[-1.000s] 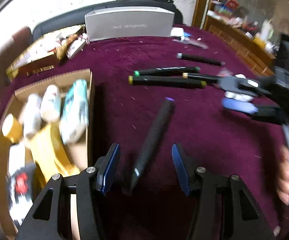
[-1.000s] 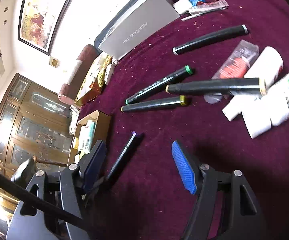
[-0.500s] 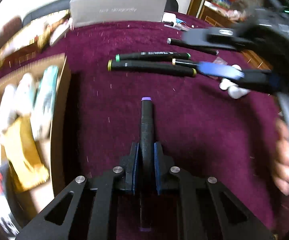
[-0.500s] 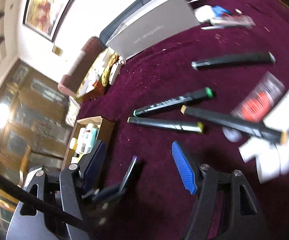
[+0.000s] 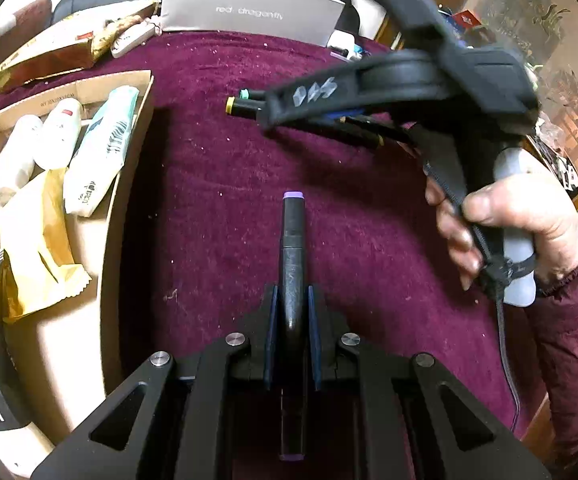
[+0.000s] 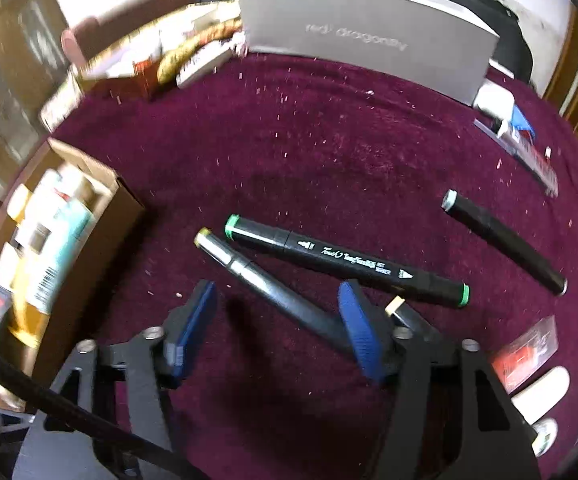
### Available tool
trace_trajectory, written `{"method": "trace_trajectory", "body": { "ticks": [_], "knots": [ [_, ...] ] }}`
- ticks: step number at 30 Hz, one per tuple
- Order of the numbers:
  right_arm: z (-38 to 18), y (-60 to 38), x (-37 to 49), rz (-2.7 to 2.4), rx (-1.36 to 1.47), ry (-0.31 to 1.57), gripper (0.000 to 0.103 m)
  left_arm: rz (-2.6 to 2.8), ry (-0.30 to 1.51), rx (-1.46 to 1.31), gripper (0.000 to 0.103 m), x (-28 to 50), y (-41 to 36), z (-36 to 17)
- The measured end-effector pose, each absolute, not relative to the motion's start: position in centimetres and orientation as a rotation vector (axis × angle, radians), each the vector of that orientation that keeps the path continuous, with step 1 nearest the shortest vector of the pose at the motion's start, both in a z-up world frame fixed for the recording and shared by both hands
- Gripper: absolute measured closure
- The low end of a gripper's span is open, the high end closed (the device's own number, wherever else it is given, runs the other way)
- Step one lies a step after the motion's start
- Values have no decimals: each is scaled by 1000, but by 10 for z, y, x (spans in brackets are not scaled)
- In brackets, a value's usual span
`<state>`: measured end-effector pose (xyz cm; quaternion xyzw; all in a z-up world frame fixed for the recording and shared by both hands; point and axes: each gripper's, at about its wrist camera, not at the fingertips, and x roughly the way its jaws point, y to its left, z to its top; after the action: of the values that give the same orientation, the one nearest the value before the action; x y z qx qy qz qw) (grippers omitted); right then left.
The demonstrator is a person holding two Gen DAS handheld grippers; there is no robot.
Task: Organize objects
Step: 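Grasp the purple-capped marker with the left tool while the right tool grasps a yellow-capped marker, then carry both markers into the tray and open both tools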
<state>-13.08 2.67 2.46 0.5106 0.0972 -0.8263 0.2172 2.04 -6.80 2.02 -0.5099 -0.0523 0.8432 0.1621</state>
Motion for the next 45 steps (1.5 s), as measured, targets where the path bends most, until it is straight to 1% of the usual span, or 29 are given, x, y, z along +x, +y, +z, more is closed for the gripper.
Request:
{"method": "trace_trajectory", "body": {
  "ticks": [1, 2, 4, 6, 7, 9, 10, 11, 13, 16, 18, 25, 28, 30, 32, 33, 34, 35, 36, 38, 41, 45],
  "knots": [
    [23, 25, -130, -2303, 1412, 301, 50, 2417, -138, -1449, 92, 21, -66, 21],
    [22, 22, -129, -2319, 1409, 333, 55, 2434, -117, -1436, 92, 23, -63, 21],
    [23, 23, -128, -2337, 1423, 331, 66, 2473, -96, -1400, 92, 26, -59, 21],
    [25, 27, -126, -2352, 1456, 302, 87, 2511, -69, -1363, 90, 28, -51, 20],
    [25, 29, -124, -2350, 1468, 283, 91, 2522, -39, -1343, 90, 30, -47, 21],
    [26, 36, -120, -2351, 1492, 218, 91, 2510, 0, -1328, 90, 33, -43, 22],
    [26, 41, -116, -2350, 1502, 174, 91, 2497, -10, -1330, 92, 35, -46, 23],
    [26, 45, -111, -2351, 1508, 133, 91, 2457, -70, -1347, 92, 36, -51, 24],
    [28, 57, -100, -2356, 1505, 64, 91, 2435, -123, -1353, 92, 40, -56, 26],
    [34, 72, -79, -2356, 1482, -38, 91, 2440, -157, -1328, 92, 52, -67, 32],
    [42, 79, -64, -2364, 1446, -72, 91, 2447, -183, -1298, 92, 63, -74, 42],
    [77, 62, -22, -2329, 1346, -118, 91, 2515, -248, -1175, 92, 96, -111, 82],
    [90, 46, -9, -2289, 1313, -141, 90, 2590, -273, -1132, 92, 111, -143, 99],
    [94, 33, -2, -2254, 1305, -159, 90, 2648, -305, -1116, 88, 119, -175, 107],
    [96, 18, 3, -2217, 1302, -181, 90, 2646, -378, -1132, 84, 107, -203, 102],
    [97, 7, 5, -2199, 1302, -187, 90, 2653, -410, -1136, 87, 106, -218, 102],
    [96, 1, 8, -2189, 1301, -189, 90, 2678, -409, -1136, 91, 108, -228, 104],
    [96, -8, 10, -2176, 1301, -191, 90, 2744, -354, -1131, 91, 109, -237, 107],
    [94, -17, 11, -2161, 1304, -194, 90, 2761, -353, -1113, 91, 110, -245, 109],
    [89, -35, 12, -2130, 1313, -197, 90, 2754, -397, -1104, 91, 111, -263, 108],
    [79, -56, 12, -2100, 1340, -185, 90, 2776, -401, -1099, 91, 111, -280, 107],
    [64, -80, 14, -2062, 1378, -169, 90, 2772, -443, -1149, 91, 104, -304, 93]
  ]
}}
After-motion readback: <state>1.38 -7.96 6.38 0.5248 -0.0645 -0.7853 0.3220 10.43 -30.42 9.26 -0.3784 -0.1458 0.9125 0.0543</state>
